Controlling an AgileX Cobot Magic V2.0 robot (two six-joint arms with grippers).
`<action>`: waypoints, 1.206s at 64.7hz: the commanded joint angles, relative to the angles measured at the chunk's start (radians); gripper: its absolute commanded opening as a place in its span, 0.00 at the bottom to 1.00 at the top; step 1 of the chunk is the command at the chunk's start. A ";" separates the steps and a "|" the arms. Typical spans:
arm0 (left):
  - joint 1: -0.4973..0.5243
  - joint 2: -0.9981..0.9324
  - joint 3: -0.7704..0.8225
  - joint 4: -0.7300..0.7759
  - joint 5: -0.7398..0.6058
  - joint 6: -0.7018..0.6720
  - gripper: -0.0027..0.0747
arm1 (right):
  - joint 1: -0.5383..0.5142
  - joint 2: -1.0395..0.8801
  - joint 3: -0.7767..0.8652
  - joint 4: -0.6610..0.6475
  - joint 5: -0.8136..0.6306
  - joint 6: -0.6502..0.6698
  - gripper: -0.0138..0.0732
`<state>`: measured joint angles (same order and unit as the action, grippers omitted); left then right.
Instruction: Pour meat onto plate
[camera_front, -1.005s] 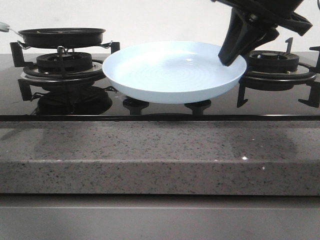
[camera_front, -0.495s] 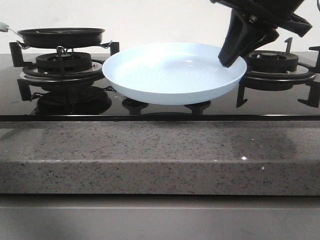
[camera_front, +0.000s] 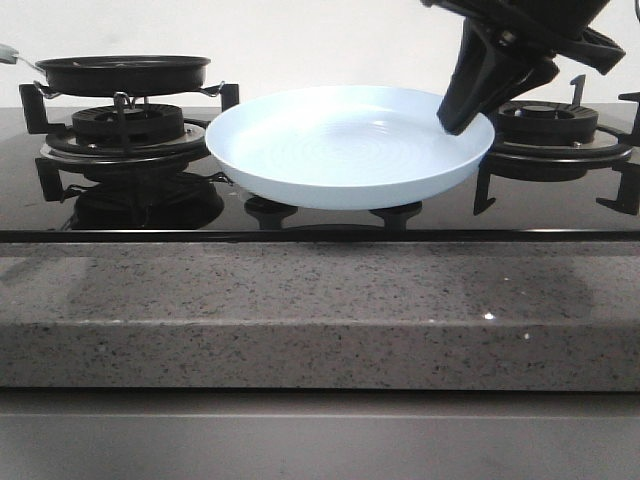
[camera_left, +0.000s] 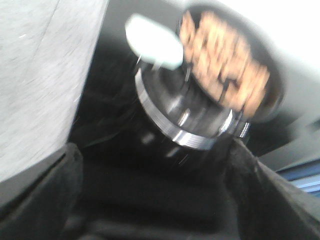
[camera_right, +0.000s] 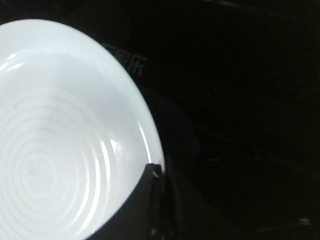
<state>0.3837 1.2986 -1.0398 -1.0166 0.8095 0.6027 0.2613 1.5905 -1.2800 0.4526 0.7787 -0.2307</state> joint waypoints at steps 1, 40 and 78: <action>0.017 0.044 -0.060 -0.203 0.031 0.058 0.77 | -0.001 -0.040 -0.022 0.033 -0.029 -0.009 0.03; -0.004 0.365 -0.203 -0.532 0.085 0.119 0.77 | -0.001 -0.040 -0.022 0.033 -0.029 -0.009 0.03; -0.072 0.460 -0.288 -0.588 0.101 0.126 0.71 | -0.001 -0.040 -0.022 0.033 -0.029 -0.009 0.03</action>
<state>0.3177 1.7992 -1.2922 -1.5512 0.8677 0.7232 0.2613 1.5905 -1.2800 0.4532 0.7793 -0.2307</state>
